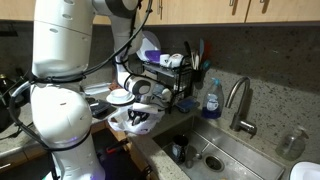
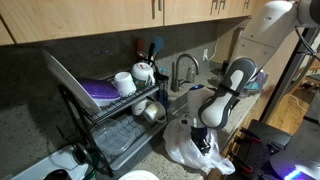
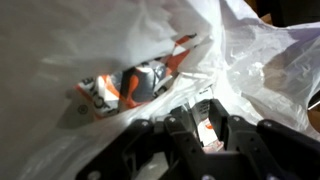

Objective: Take the white object out of the plastic bag and put it on the gray plate

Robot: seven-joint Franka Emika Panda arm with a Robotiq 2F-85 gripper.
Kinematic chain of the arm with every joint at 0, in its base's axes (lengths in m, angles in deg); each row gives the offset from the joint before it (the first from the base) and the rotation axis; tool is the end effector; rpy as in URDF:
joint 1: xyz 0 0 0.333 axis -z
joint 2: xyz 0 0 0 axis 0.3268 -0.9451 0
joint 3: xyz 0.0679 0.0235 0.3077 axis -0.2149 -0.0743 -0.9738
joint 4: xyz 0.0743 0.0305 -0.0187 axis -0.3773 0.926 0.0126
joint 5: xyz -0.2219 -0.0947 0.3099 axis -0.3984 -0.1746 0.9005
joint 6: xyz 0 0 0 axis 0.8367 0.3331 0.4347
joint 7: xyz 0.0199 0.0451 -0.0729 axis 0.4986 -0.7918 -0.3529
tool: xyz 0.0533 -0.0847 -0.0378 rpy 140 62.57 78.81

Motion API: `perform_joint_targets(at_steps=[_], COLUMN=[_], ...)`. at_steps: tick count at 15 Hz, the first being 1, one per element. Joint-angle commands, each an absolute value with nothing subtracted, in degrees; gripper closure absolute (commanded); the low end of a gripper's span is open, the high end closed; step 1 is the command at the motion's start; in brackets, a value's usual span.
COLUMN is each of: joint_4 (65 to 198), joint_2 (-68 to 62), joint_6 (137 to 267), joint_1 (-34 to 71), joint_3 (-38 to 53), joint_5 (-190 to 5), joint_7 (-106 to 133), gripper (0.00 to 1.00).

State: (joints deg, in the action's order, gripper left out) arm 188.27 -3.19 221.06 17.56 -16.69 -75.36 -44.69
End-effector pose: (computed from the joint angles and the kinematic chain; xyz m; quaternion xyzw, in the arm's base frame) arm 0.3780 0.1535 0.1444 -0.8513 -0.5057 0.0741 0.1186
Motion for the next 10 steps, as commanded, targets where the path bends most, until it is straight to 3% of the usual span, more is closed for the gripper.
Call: perform_joint_targets(at_steps=[1, 4, 10], joint_4=[189.79, 190.09, 190.07], joint_2=[-3.72, -3.64, -2.64], joint_6=[223.26, 223.46, 222.90], joint_1=[17.99, 17.98, 17.95], joint_3=[-17.07, -16.99, -17.05], joint_5=[-75.14, -75.32, -75.37], joint_7=[-44.83, -44.49, -43.89], gripper=[0.90, 1.00, 0.96])
